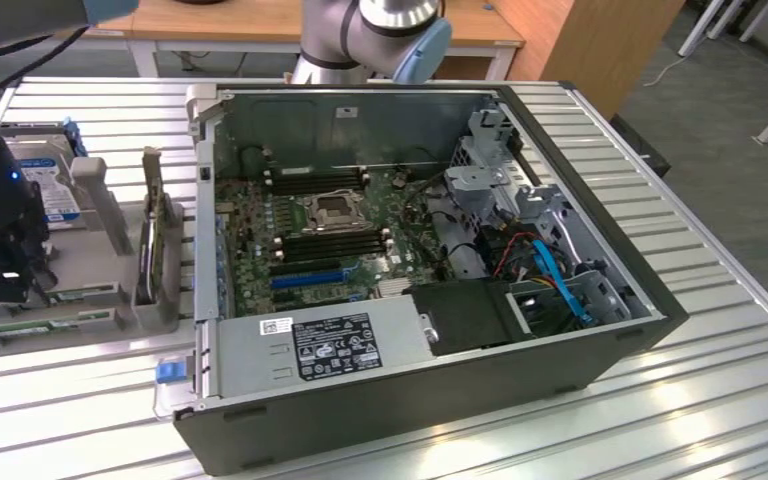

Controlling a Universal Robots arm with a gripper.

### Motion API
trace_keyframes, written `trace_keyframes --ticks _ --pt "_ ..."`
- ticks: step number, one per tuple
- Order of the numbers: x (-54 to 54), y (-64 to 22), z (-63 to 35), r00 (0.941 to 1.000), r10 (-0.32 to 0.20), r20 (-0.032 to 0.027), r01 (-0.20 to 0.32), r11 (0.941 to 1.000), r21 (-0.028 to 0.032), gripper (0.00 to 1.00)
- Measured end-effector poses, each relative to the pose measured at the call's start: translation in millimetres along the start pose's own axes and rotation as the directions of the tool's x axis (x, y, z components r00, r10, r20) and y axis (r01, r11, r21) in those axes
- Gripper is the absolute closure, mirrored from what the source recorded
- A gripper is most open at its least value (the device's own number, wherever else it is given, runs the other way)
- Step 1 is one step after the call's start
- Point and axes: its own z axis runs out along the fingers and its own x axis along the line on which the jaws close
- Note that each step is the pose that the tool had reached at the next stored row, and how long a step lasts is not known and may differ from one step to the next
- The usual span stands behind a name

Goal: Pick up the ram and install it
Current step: 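Pick up the ram and move it above insertion slot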

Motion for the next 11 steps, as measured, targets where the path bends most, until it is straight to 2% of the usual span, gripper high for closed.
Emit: trace_keyframes --ticks 11 --pt "0.0 -0.5 20.0 1.0000 -0.001 -0.0001 0.001 1.0000 0.0000 0.69"
